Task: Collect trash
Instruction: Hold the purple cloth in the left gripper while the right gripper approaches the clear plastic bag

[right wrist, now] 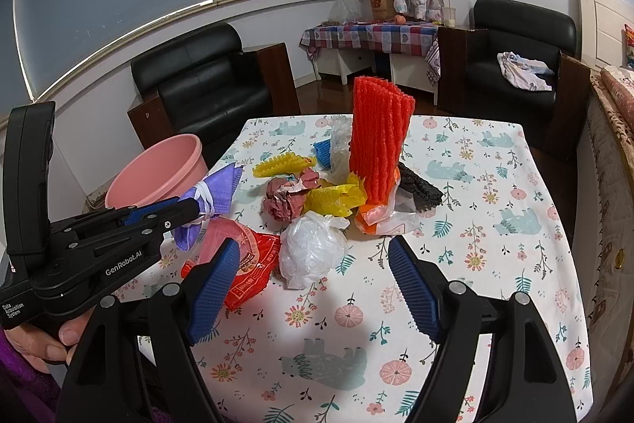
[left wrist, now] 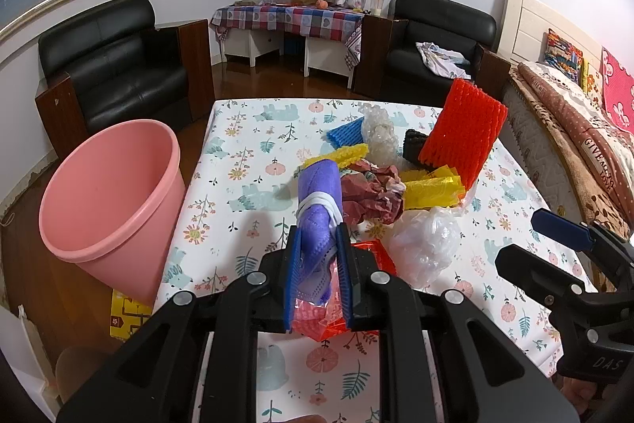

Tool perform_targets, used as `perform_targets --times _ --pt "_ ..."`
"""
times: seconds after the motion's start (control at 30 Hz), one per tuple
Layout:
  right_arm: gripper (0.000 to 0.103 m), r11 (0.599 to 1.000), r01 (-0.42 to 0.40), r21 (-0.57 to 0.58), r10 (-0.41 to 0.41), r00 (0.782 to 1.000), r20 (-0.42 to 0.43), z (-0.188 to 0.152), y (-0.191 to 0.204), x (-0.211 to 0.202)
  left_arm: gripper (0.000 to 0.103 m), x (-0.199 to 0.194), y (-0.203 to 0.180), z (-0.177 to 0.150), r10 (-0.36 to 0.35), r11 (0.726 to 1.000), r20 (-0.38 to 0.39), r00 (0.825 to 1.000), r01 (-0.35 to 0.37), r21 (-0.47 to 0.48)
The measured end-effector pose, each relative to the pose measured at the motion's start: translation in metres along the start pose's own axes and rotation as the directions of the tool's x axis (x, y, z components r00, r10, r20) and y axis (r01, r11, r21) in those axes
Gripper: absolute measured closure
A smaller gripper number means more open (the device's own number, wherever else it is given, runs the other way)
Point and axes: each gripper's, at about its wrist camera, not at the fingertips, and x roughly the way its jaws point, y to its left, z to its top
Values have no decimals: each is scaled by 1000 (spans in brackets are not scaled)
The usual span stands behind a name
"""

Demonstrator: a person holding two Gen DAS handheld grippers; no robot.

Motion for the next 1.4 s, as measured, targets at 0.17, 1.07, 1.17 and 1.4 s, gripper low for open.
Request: perform_targets --times 0.17,1.07,1.17,1.4 --pt "27 1000 1 0 -1 1000 -1 0 0 0 86 2 2 -2 0 1000 -2 1000 0 -1" --pt "27 1000 -8 16 9 1000 -5 2 0 2 86 -13 19 -10 -49 999 28 998 50 -12" --pt "27 1000 -17 23 17 1000 -11 -2 -4 2 86 -12 24 -11 -64 998 10 998 64 -19" --pt "27 998 -29 48 31 999 -27 -3 -12 8 85 -5 26 -15 -74 997 -38 997 73 -15"
